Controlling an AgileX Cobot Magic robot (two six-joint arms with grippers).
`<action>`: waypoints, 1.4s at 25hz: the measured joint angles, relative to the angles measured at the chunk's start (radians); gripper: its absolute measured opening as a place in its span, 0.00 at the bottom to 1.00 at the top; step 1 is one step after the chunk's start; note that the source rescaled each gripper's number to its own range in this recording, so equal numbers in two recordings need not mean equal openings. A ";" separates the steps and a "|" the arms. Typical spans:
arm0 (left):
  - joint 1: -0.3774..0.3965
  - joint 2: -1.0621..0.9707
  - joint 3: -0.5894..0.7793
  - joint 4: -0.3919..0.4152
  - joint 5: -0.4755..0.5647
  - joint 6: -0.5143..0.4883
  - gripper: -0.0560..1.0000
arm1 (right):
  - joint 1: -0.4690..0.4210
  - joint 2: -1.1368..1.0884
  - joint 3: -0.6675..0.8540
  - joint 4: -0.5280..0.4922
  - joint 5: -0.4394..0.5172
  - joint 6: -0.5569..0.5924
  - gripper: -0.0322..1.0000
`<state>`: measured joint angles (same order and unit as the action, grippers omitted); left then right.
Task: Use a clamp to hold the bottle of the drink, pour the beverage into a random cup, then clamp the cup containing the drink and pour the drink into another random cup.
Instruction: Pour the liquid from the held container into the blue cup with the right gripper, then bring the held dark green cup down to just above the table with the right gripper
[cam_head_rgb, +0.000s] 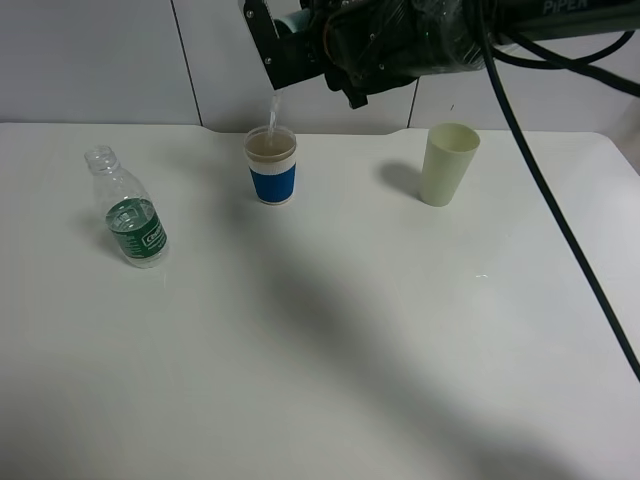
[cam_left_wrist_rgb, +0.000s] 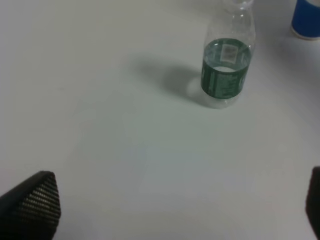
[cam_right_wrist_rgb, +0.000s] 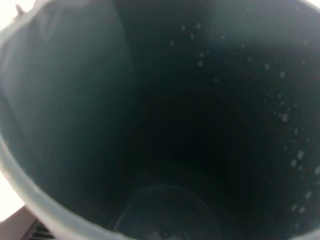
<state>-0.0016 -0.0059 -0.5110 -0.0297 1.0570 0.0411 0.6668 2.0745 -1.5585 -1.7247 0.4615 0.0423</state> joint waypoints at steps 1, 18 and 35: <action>0.000 0.000 0.000 0.000 0.000 0.000 1.00 | 0.000 0.000 0.000 -0.001 0.002 -0.013 0.03; 0.000 0.000 0.000 0.000 0.000 0.000 1.00 | 0.000 0.000 0.000 -0.002 0.006 -0.186 0.03; 0.000 0.000 0.000 0.000 -0.001 0.000 1.00 | 0.000 0.000 0.000 0.047 -0.071 0.779 0.03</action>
<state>-0.0016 -0.0059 -0.5110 -0.0297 1.0559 0.0411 0.6668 2.0745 -1.5585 -1.6777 0.3903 0.8209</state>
